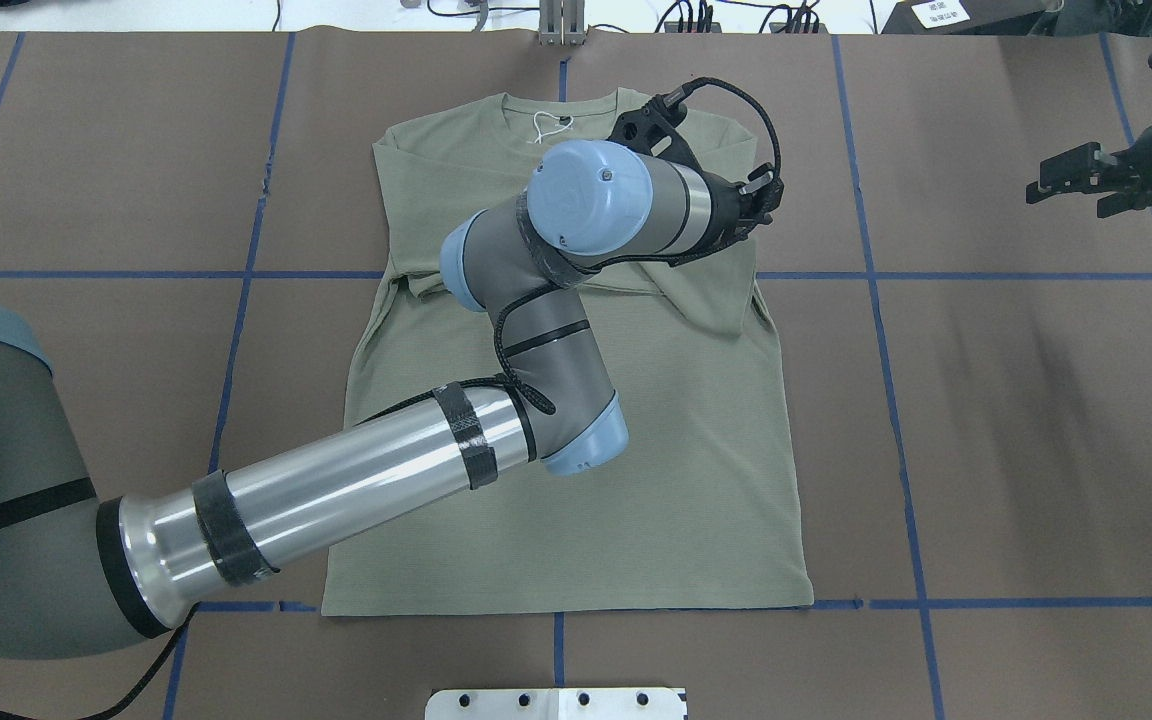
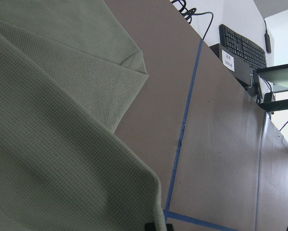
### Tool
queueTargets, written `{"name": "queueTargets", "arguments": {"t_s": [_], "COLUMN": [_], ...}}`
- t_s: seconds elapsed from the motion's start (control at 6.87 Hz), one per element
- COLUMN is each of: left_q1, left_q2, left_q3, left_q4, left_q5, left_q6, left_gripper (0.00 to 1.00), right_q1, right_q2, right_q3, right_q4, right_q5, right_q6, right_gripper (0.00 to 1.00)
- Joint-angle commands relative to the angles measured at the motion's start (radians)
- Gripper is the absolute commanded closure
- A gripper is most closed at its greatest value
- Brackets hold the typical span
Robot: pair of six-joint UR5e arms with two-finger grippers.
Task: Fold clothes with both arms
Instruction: 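Fold the held sleeve across the chest with the left gripper while the right arm withdraws, then move both grippers to the hem corners nearest the robot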
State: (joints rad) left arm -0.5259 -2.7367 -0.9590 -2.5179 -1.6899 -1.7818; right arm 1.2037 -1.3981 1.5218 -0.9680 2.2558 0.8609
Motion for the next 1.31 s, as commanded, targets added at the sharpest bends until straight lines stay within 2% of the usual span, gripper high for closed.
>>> {"name": "queueTargets", "arguments": {"t_s": [0.0, 0.15, 0.29, 0.44, 0.58, 0.73, 1.02, 1.16], "left_q1": [0.012, 0.012, 0.010, 0.004, -0.006, -0.019, -0.025, -0.028], "left_q2": [0.008, 0.087, 0.204, 0.342, 0.486, 0.599, 0.737, 0.786], "left_q3": [-0.068, -0.186, -0.355, -0.547, -0.707, -0.794, -0.904, -0.922], "left_q4": [0.010, 0.027, 0.119, 0.180, 0.185, 0.186, 0.186, 0.185], "left_q5": [-0.005, -0.008, -0.067, -0.106, -0.108, -0.146, -0.169, -0.181], "left_q6": [-0.002, -0.002, 0.007, 0.018, 0.031, 0.115, 0.131, 0.131], "left_gripper": [0.16, 0.16, 0.17, 0.17, 0.21, 0.22, 0.22, 0.22], "right_q1": [-0.016, -0.098, -0.165, -0.273, -0.449, -0.615, -0.957, -1.069], "right_q2": [0.007, 0.001, -0.005, -0.006, -0.007, -0.044, -0.168, -0.164], "right_q3": [0.023, 0.096, 0.144, 0.219, 0.292, 0.376, 0.531, 0.566], "right_q4": [0.005, 0.005, 0.005, 0.009, 0.008, -0.001, -0.040, -0.164], "right_q5": [0.005, -0.001, -0.007, -0.094, -0.286, -0.446, -0.794, -0.893], "right_q6": [0.109, 0.260, 0.374, 0.511, 0.658, 0.787, 0.973, 1.097], "right_gripper": [0.00, 0.00, 0.00, 0.00, 0.00, 0.00, 0.01, 0.01]}}
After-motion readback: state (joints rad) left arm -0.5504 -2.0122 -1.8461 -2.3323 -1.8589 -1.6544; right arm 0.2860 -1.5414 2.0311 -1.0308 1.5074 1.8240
